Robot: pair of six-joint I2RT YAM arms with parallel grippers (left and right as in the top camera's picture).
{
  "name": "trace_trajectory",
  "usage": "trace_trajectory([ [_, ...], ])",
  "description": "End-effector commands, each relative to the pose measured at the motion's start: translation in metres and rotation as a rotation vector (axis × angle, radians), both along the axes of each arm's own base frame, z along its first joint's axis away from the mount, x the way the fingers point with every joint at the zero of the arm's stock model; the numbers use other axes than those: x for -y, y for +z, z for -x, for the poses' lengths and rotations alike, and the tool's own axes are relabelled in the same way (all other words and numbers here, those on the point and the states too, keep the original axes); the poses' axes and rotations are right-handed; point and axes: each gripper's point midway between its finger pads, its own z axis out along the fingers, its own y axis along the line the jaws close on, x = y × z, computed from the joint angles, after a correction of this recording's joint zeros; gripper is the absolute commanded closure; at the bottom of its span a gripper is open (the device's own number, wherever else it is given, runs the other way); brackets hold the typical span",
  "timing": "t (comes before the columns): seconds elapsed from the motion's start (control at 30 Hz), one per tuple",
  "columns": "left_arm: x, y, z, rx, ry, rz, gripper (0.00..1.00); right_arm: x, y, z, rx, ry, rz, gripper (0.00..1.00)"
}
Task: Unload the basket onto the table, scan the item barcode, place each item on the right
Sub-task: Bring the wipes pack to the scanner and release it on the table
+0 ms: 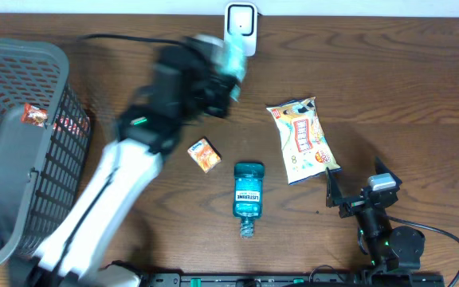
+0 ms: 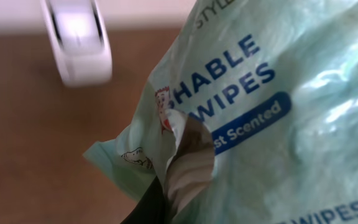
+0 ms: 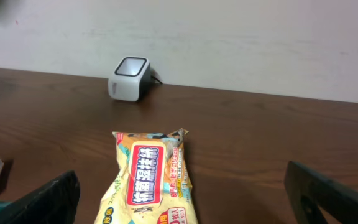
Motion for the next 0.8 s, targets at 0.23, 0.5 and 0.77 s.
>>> trace_trajectory([
  [0.23, 0.033, -0.145, -0.006, -0.203, -0.012, -0.226, 0.57, -0.002, -0.001, 0.000, -0.002, 0.006, -0.016, 0.01],
  [0.5, 0.031, -0.107, -0.018, -0.116, 0.019, -0.200, 0.00, -0.002, -0.001, 0.000, -0.002, 0.006, -0.016, 0.01],
  [0.77, -0.003, 0.061, -0.013, 0.293, 0.049, -0.138, 0.02, -0.002, -0.001, 0.000, -0.002, 0.006, -0.016, 0.01],
])
